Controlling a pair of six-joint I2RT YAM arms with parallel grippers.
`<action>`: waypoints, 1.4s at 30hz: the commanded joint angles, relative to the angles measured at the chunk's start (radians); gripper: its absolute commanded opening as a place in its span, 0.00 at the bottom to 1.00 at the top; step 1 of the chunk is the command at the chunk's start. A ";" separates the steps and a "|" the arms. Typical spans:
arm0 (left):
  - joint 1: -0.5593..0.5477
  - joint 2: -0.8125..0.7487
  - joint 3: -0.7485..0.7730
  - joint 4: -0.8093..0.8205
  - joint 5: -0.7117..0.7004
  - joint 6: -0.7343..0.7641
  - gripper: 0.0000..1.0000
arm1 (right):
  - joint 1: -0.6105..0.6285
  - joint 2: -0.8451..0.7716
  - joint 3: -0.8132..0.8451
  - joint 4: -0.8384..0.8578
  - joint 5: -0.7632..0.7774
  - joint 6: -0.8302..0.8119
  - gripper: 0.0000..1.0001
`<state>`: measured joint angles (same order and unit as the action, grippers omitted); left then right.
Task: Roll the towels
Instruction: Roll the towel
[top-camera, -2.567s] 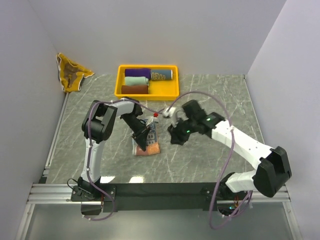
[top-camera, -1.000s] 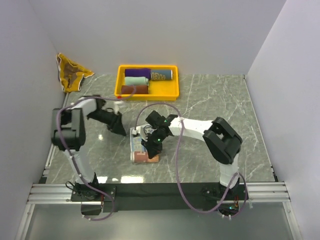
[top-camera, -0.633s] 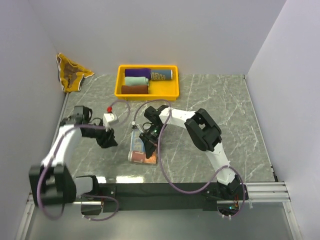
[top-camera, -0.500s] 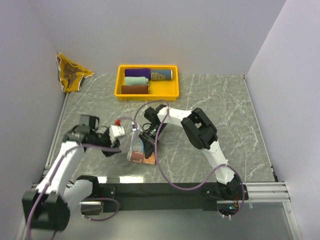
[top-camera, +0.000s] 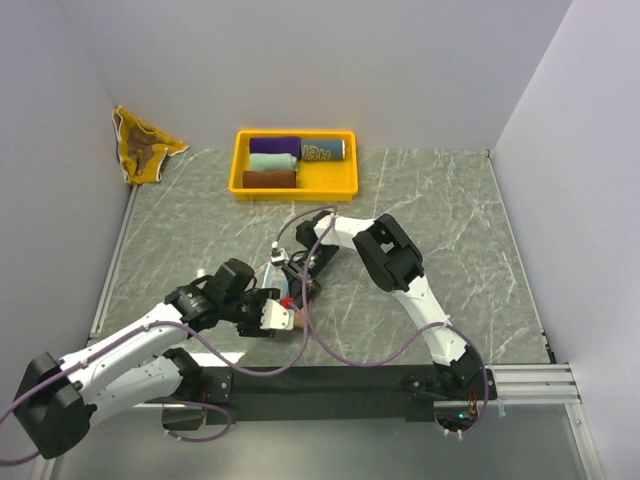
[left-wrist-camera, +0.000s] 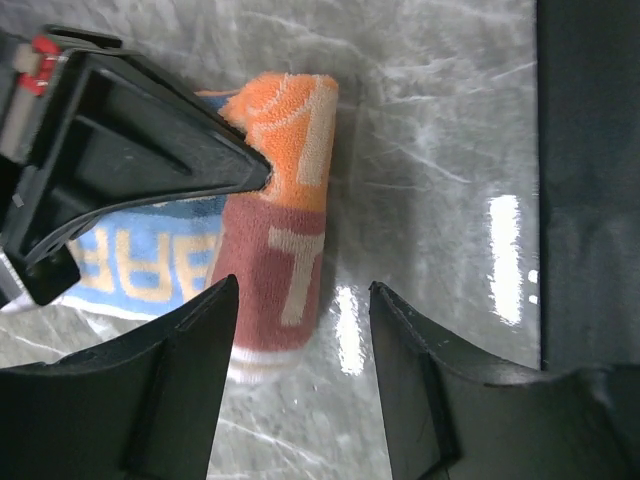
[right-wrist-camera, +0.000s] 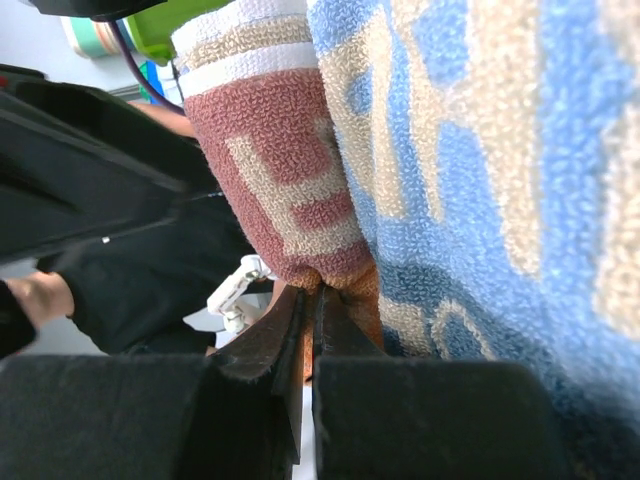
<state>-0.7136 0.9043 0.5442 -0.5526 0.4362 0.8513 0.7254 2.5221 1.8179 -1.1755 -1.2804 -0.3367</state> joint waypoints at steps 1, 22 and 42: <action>-0.040 0.041 -0.024 0.127 -0.089 0.003 0.60 | -0.004 0.064 0.017 0.077 0.204 -0.032 0.00; -0.027 0.426 0.064 0.048 -0.042 -0.032 0.02 | -0.078 -0.114 -0.106 0.152 0.168 0.051 0.23; 0.245 1.139 0.710 -0.518 0.282 -0.047 0.01 | -0.570 -0.982 -0.571 0.376 0.512 0.015 0.37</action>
<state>-0.5091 1.9175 1.2274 -0.9710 0.7483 0.7742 0.1368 1.6161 1.3361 -0.8284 -0.8497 -0.2535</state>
